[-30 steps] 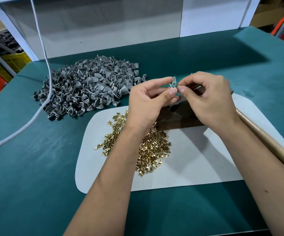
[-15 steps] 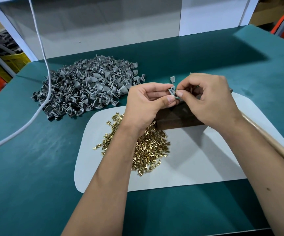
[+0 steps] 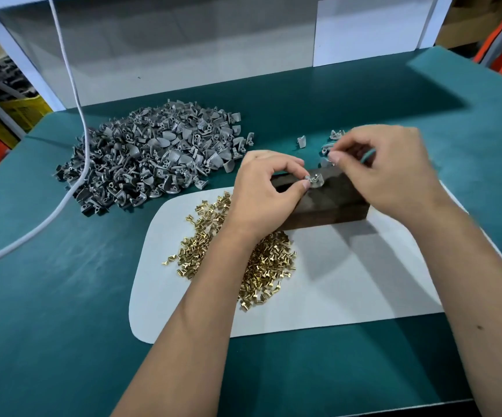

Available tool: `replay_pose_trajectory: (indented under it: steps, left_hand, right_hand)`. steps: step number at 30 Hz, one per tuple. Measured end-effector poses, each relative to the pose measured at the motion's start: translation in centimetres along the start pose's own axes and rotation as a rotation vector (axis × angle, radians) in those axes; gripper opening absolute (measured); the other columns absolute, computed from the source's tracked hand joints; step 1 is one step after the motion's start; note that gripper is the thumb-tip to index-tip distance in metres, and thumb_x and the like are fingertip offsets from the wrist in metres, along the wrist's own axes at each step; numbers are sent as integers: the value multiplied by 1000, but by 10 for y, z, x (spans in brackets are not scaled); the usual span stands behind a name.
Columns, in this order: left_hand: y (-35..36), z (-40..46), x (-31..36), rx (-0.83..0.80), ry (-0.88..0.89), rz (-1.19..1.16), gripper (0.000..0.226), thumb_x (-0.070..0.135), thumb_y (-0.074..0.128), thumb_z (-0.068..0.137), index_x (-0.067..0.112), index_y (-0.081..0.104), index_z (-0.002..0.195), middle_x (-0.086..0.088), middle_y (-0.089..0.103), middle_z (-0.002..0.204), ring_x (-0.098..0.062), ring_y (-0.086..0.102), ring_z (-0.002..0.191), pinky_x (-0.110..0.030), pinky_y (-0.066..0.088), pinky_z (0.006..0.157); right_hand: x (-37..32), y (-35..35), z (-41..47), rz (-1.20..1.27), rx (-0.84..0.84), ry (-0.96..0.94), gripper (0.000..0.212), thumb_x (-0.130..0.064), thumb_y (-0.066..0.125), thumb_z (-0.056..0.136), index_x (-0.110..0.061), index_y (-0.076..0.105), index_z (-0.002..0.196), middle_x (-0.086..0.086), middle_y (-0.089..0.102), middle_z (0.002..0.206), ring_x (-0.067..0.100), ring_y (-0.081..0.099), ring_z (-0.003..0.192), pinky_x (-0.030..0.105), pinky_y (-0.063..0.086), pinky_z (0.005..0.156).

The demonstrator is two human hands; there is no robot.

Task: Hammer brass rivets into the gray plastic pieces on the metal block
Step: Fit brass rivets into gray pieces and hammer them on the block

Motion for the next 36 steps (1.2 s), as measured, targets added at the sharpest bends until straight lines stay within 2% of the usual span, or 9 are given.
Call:
replay_pose_trajectory:
  steps: [4,8,14,19,22,25,29,31,36]
  left_hand:
    - [-1,0,-2,-31,-48,-2,8,16,82,82,22,78,81,13,74,105,-12,57,118,-37,41,109]
    - [-2,1,-3,-55,-80,-27,8,20,82,82,25,76,85,15,73,107,-14,58,120,-42,43,109]
    - [4,0,-1,-84,-96,-63,12,17,82,81,25,74,78,11,73,107,-12,62,115,-43,47,106]
    - [5,1,-4,-96,-197,-130,9,15,84,81,19,77,79,7,75,109,-9,68,106,-39,51,104]
    - [4,2,-6,-99,-234,-159,7,14,86,79,16,79,81,4,76,107,-7,71,101,-35,53,101]
    - [3,1,-6,-96,-254,-174,8,13,87,78,16,81,81,3,76,105,-5,72,97,-28,54,98]
    - [4,1,-5,-88,-269,-180,9,10,87,78,16,81,81,4,77,101,-3,73,91,-25,56,92]
    - [4,1,-5,-86,-279,-191,9,9,87,78,16,81,80,4,77,101,-5,74,90,-28,57,93]
    - [5,2,-7,-86,-293,-203,12,12,90,76,21,81,78,5,77,101,-6,74,94,-28,57,94]
  right_hand:
    - [49,-22,-3,-355,-34,440,24,-34,73,89,-15,68,103,11,72,94,34,66,97,39,52,87]
    - [68,-23,-19,-544,-293,622,44,-49,74,87,-9,67,103,22,69,103,41,62,99,37,44,72]
    - [65,-20,-13,-583,-348,615,37,-39,64,98,-6,64,83,11,50,68,36,53,80,33,36,68]
    - [56,-28,-5,-316,-195,597,33,-32,52,104,-6,55,82,14,52,71,40,51,75,38,33,55]
    - [33,-33,0,-99,-154,426,33,-40,56,101,-12,64,84,17,63,75,40,57,76,43,48,62]
    - [5,-33,2,-28,-203,244,37,-40,52,103,-15,66,80,9,60,67,31,56,68,41,48,61]
    - [-11,-19,-2,-92,-354,205,39,-39,48,105,-17,62,76,-3,57,64,15,53,63,30,39,56]
    - [-14,-18,-3,-161,-382,190,40,-40,47,106,-17,61,77,-1,58,67,18,55,65,31,39,56]
    - [-29,-36,0,-119,-42,65,40,-48,42,103,-17,55,81,-4,51,61,18,48,57,33,30,50]
Point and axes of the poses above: each hand's wrist, its own z-axis towards the middle knuckle, its own y-axis out of the palm, x = y × z, the point moved 4 cm from there along z, towards the middle knuckle
